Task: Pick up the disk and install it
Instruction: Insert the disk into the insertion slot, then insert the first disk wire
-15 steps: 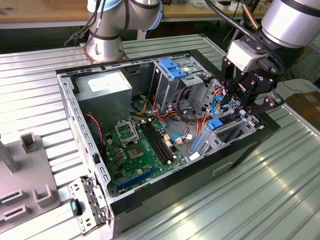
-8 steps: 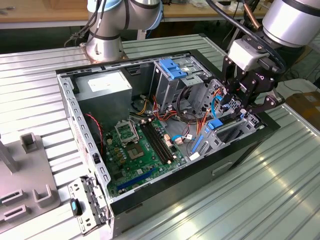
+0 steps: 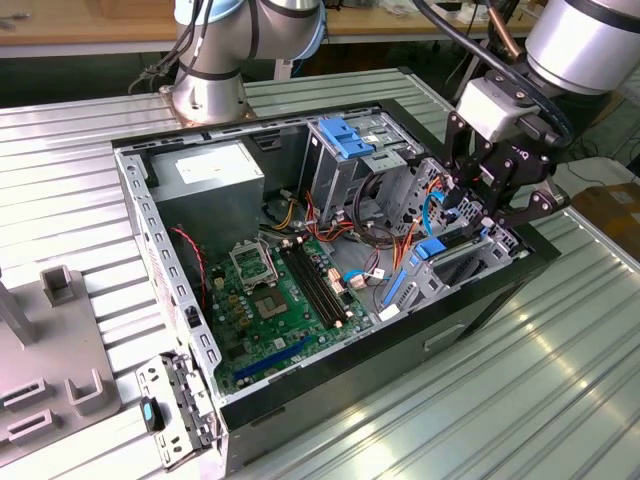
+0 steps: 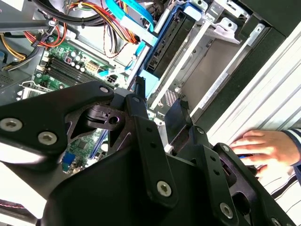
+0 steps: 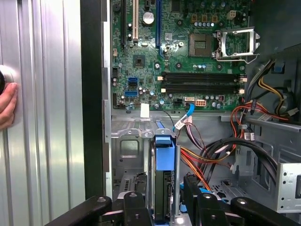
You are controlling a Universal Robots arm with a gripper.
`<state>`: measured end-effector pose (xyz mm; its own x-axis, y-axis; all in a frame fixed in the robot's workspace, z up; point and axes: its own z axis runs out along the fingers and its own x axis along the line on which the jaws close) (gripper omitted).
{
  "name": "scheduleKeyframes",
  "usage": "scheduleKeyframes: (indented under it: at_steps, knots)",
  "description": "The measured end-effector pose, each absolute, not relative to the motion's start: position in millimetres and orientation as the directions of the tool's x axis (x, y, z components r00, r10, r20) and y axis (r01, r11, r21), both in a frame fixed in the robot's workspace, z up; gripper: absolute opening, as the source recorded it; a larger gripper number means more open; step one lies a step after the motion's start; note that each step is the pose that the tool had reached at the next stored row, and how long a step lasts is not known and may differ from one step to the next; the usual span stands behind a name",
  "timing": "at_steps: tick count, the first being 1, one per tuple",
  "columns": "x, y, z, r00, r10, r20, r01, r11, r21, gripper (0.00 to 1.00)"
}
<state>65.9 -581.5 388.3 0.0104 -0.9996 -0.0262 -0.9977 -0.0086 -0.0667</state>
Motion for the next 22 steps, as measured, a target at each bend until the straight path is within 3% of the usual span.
scheduleKeyframes:
  at_steps: [6,9,22]
  knots:
    - [74,-581,385,0.010,-1.000,-0.026,-0.998,-0.009,-0.066,0.44]
    - [81,-581,367,0.010,-1.000,-0.026,-0.998,-0.009,-0.065,0.44]
    - [81,-581,361,0.010,-1.000,-0.025,-0.998,-0.009,-0.065,0.44]
